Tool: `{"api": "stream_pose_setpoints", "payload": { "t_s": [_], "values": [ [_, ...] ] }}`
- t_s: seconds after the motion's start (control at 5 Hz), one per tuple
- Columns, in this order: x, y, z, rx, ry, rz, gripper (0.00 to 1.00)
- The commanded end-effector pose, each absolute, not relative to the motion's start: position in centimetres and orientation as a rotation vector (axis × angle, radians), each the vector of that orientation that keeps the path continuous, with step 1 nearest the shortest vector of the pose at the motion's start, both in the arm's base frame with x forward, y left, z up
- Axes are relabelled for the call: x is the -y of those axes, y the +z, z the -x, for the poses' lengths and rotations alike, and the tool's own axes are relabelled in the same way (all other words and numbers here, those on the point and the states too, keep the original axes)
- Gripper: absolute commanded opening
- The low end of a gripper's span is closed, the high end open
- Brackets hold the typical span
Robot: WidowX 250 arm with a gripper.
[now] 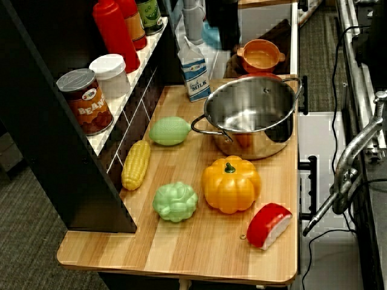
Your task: Lift bowl
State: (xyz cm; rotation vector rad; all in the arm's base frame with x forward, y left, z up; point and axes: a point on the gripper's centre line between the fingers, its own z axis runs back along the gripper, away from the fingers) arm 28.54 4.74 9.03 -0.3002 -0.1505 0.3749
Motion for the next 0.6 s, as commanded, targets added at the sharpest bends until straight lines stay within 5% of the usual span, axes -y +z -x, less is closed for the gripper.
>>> {"api": "stream_pose_setpoints", "payload": {
  "t_s": [0.0,0.4],
  "values": [
    [-7.6,16.9,-27.6,0.228,0.369,0.419,0.0],
    [-8.3,19.8,-26.9,0.244,0.365,0.468,0.0]
  ]
}}
